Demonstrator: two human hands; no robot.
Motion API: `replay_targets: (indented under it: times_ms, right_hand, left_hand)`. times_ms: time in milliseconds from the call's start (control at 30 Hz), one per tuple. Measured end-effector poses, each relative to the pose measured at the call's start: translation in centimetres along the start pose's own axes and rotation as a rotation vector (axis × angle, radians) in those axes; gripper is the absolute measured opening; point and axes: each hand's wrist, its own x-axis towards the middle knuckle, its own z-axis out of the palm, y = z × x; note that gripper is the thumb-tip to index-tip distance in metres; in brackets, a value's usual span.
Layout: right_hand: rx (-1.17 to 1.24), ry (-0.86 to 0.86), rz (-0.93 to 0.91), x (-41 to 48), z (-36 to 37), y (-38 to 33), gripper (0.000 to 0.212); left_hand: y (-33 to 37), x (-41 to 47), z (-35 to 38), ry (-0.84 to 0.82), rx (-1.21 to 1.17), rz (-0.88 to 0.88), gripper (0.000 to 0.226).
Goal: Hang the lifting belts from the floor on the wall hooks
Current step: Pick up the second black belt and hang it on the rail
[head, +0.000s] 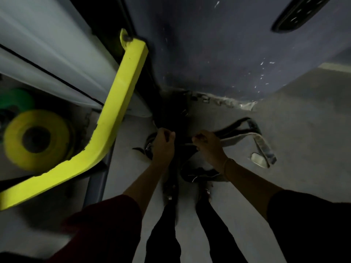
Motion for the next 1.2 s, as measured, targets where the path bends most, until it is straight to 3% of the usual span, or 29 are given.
replay_targets:
  times_ms: [167,300,467,600,867,1000,1100,1200]
  right_hand:
    - [0.031,-0.019,0.139,10.6,5.5,8.4,0.031]
    - [0.062,0.017,0.203,19.5,10.1,15.9,0.018]
    - [0.063,0.015,0.207,30.8,15.3,24.0,0.028]
    - [0.053,0.015,0.227,37.7,18.0,28.4,0.020]
    - [0.206,0.039,0.303,43.4,23.5,31.8,0.057]
    - [0.058,0.073,0.292,45.5,24.3,32.4,0.076]
    - [-0.184,0.081,0.259,46.0,24.5,32.4,0.068]
    - [-0.187,0.167,0.197,45.4,24.0,32.0,0.045]
  left_hand:
    - [-9.3,8.6,3.2,0.000,-0.035,-0.067,0.023]
    - [-15.4,16.3,6.8,-0.027,-0.034,-0.125,0.027]
    - [-21.9,26.3,11.2,-0.107,0.030,-0.110,0.031]
    - [-26.6,31.9,13.3,-0.141,0.000,-0.151,0.035]
    - [-32.3,36.9,14.2,-0.227,0.004,-0.138,0.038]
    - [-33.2,38.3,14.8,-0.262,0.023,-0.145,0.040]
    - [-33.3,39.1,15.0,-0.262,0.000,-0.152,0.036]
    - [-33.0,38.6,14.8,-0.271,-0.015,-0.186,0.036]
